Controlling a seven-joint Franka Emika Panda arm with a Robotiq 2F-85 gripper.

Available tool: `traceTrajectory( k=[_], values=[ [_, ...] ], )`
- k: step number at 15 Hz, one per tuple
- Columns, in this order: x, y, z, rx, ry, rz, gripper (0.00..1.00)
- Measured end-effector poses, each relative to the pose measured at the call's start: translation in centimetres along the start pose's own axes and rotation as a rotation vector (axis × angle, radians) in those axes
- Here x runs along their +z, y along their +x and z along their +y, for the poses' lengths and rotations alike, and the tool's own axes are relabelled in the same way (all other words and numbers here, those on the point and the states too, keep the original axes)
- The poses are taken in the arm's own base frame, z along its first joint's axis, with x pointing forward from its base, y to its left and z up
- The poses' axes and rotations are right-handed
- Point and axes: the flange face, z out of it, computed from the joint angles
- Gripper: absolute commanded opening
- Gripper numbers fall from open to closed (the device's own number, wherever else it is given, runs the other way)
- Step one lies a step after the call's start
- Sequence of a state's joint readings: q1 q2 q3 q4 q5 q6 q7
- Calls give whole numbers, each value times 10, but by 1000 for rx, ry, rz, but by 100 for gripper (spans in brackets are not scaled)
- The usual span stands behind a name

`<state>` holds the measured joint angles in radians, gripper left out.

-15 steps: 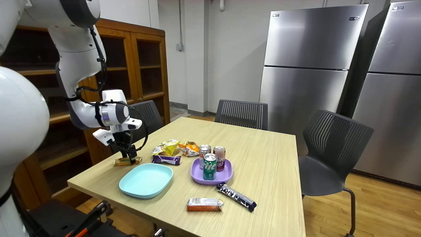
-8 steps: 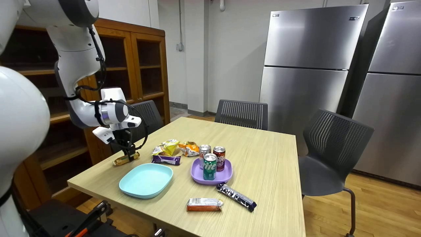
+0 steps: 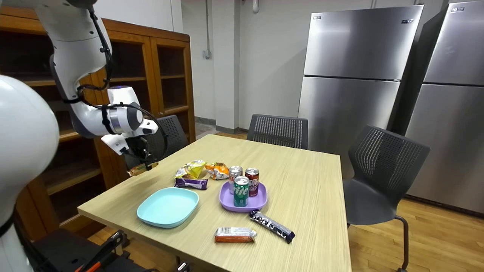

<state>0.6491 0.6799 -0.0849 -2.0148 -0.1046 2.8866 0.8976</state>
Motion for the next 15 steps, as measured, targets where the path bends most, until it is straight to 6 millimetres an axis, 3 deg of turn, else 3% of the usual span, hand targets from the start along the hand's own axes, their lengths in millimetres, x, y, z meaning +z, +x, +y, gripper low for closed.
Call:
traceTrajectory(
  k=[4,8,15],
  values=[
    [-22,-13,25,-49,7,6,17],
    [-38,-31,64,-117,-5,-8,17],
    [-47,-46,137,-218,-39,-63,17]
  ],
)
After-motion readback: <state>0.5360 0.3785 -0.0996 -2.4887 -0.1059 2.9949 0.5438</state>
